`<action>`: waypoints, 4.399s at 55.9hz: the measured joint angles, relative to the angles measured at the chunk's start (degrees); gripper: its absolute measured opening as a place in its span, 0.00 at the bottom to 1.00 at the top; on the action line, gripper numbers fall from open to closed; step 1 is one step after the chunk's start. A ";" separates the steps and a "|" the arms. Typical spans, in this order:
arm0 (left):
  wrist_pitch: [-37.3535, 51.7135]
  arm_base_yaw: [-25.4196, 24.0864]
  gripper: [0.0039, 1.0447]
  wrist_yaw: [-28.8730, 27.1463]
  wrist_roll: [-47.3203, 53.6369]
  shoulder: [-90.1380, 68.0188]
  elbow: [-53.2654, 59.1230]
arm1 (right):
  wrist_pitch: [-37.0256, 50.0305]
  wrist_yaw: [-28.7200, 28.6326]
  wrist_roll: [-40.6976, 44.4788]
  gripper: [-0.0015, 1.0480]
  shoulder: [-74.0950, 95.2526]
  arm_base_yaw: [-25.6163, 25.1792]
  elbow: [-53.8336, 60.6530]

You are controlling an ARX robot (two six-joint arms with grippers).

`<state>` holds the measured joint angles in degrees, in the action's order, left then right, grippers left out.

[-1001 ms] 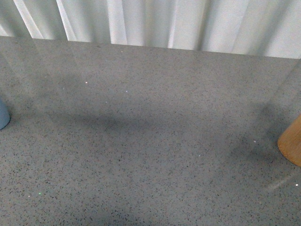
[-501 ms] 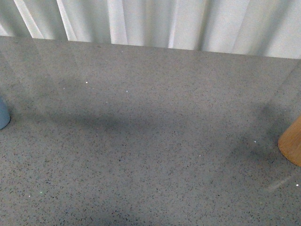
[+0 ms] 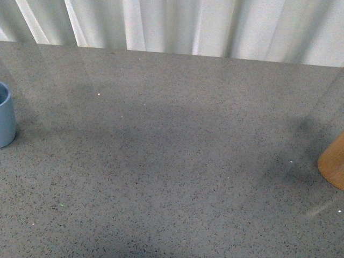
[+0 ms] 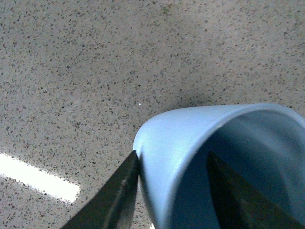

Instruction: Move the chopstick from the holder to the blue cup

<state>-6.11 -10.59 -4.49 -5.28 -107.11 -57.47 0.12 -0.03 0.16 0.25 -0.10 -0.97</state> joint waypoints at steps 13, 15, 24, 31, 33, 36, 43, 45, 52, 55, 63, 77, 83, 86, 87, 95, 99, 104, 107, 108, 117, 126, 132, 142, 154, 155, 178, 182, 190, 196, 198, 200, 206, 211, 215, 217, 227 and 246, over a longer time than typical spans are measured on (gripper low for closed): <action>-2.84 1.05 0.04 -0.76 -0.20 0.00 -1.38 | 0.00 0.00 0.00 0.90 0.00 0.00 0.00; -3.10 1.20 0.03 -0.76 -0.37 0.02 -1.42 | 0.00 0.00 0.00 0.90 0.00 0.00 0.00; -5.86 3.28 0.03 -2.12 -0.44 2.23 -1.60 | 0.00 0.00 0.00 0.90 0.00 0.00 0.00; -9.57 9.09 0.03 -3.69 -1.07 6.14 -1.60 | 0.00 0.00 0.00 0.90 0.00 0.00 0.00; -10.73 11.47 0.03 -4.11 -1.73 6.86 -1.73 | 0.00 0.00 0.00 0.90 0.00 0.00 0.00; -12.63 15.41 0.03 -3.93 -2.89 7.30 -2.40 | 0.00 0.00 0.00 0.90 0.00 0.00 0.00; -16.94 25.90 0.03 -1.42 -7.13 5.79 -5.77 | 0.00 0.00 0.00 0.90 0.00 0.00 0.00; -18.10 28.92 0.03 -1.11 -8.24 4.74 -7.17 | 0.00 0.00 0.00 0.90 0.00 0.00 0.00; -21.18 37.77 0.03 -0.57 -12.15 0.17 -12.20 | 0.00 0.00 0.00 0.90 0.00 0.00 0.00; -22.27 40.50 0.03 -0.59 -13.27 -1.90 -14.19 | 0.00 0.00 0.00 0.90 0.00 0.00 0.00; -24.48 44.52 0.03 -1.57 -15.50 -7.34 -19.28 | 0.00 0.00 0.00 0.90 0.00 0.00 0.00; -26.16 45.66 0.03 -4.00 -18.49 -15.02 -26.49 | 0.00 0.00 0.00 0.90 0.00 0.02 0.00; -26.16 45.83 0.09 -4.00 -19.04 -15.52 -26.99 | 0.00 0.00 0.00 0.90 0.00 0.00 0.00; -25.99 45.99 0.19 -3.61 -19.58 -15.85 -26.97 | 0.00 0.00 0.00 0.90 0.00 0.00 0.00; -25.75 46.01 0.23 -3.21 -19.96 -15.91 -26.95 | 0.00 0.00 0.00 0.90 0.00 0.00 0.00; -23.47 45.75 0.45 -1.36 -21.68 -14.82 -26.51 | 0.00 0.00 0.00 0.90 0.00 0.00 0.00; -22.21 45.29 0.55 -0.90 -22.29 -12.94 -26.18 | 0.00 0.00 0.00 0.90 0.00 0.00 0.00; -20.63 44.28 0.67 -0.57 -22.43 -9.77 -25.68 | 0.00 0.00 0.00 0.90 0.00 0.00 0.00; -18.93 42.80 0.77 -0.42 -22.47 -6.40 -24.44 | 0.00 0.00 0.00 0.90 0.00 0.00 0.00; -18.14 42.21 0.81 -0.55 -22.38 -5.18 -23.76 | 0.00 0.00 0.00 0.90 0.00 0.02 0.00; -2.19 36.79 0.91 -3.61 -17.62 6.91 -12.09 | 0.00 0.00 0.00 0.90 0.00 0.00 0.00; 36.68 29.75 0.67 -12.20 -2.80 23.15 12.09 | 0.00 0.02 0.00 0.90 0.00 0.02 0.00; 45.05 23.28 0.50 -7.32 1.77 36.76 25.20 | 0.00 0.02 0.00 0.90 0.00 0.02 0.00; 47.04 19.21 0.21 -4.24 3.96 46.01 36.85 | 0.00 -0.07 0.00 0.90 0.00 0.02 0.00; 47.01 16.39 0.03 -1.07 4.81 54.05 45.44 | 0.00 0.02 0.00 0.90 0.00 0.02 0.00; 46.95 16.17 0.03 -0.98 4.83 54.71 45.97 | 0.00 0.00 0.00 0.90 0.00 0.02 0.00; 41.13 10.73 0.03 4.28 4.87 66.90 52.83 | 0.00 -0.02 0.00 0.90 0.00 0.02 0.00; 39.85 10.71 0.03 4.33 4.87 68.78 53.48 | 0.00 -0.02 0.00 0.90 0.00 0.02 0.00; 37.00 10.71 0.03 4.48 4.87 72.94 54.51 | 0.00 0.02 0.00 0.90 0.00 0.02 0.00; 37.70 10.71 0.03 4.42 4.87 74.71 56.33 | 0.00 0.00 0.00 0.90 0.00 0.02 0.00; 37.38 10.71 0.03 4.48 4.87 75.12 56.39 | 0.00 0.00 0.00 0.90 0.00 0.02 0.00; 36.83 10.71 0.03 4.28 4.94 76.04 56.41 | -0.37 -0.09 -0.17 0.90 0.22 0.00 -0.13; 33.62 10.69 0.03 4.42 4.94 79.21 56.41 | -13.81 -6.91 -3.45 0.90 10.97 -5.49 -6.51; 31.10 10.71 0.03 4.52 5.01 82.36 56.43 | -10.47 -17.20 -1.01 0.90 27.36 -16.85 -11.85; 28.28 10.69 0.03 4.31 4.98 84.87 56.43 | -3.54 -24.85 4.31 0.90 40.92 -24.50 -17.68; 27.30 10.69 0.03 4.33 5.01 85.92 56.43 | -1.99 -28.65 7.65 0.90 47.74 -26.80 -21.31; 22.80 10.69 0.03 4.50 5.01 90.64 56.43 | -4.42 -36.57 18.25 0.90 69.57 -29.09 -32.52; 16.68 10.69 0.03 4.48 5.01 96.76 56.43 | -2.14 -38.27 24.46 0.90 85.85 -24.92 -45.57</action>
<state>10.57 0.10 -0.01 -0.27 -10.35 -1.04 -2.02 -38.30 24.62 86.11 -25.02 -46.54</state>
